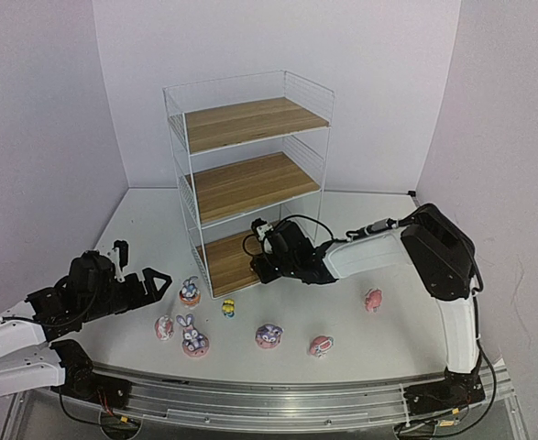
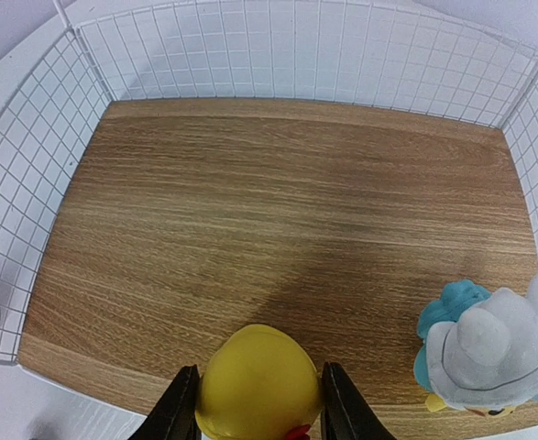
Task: Place and organize the plastic toys onto the shelf
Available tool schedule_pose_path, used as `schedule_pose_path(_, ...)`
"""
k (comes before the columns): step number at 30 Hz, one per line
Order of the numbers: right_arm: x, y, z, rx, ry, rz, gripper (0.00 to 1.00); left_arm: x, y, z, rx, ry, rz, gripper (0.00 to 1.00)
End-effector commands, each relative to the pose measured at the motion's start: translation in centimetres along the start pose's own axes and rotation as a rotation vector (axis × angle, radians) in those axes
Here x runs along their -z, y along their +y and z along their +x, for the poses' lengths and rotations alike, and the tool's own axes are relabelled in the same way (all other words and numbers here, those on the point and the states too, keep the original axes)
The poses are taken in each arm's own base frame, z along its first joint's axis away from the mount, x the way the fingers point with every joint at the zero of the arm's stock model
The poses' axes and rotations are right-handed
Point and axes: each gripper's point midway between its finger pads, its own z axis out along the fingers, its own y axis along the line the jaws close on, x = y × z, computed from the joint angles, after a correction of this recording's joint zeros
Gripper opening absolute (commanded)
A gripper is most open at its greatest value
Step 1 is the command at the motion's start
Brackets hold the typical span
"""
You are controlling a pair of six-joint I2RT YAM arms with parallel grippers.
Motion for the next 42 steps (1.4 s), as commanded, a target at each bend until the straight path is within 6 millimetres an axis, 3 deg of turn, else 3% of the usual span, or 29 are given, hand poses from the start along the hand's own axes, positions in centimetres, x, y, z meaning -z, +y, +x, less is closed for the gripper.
schedule_pose_path(1, -0.5, 0.4, -2.1, 0.001, -0.056, -0.014, 0.16, 0.2, 0.0, -0.5, 0.007, -0.025, -0.005, 1.00)
schedule_pose_path(28, -0.8, 0.4, -1.9, -0.005, -0.051, -0.008, 0.51, 0.2, 0.2, -0.5, -0.004, -0.027, -0.014, 0.99)
schedule_pose_path(42, 0.6, 0.6, -2.3, -0.009, -0.052, -0.030, 0.59, 0.4, 0.2, -0.5, 0.001, -0.033, -0.007, 1.00)
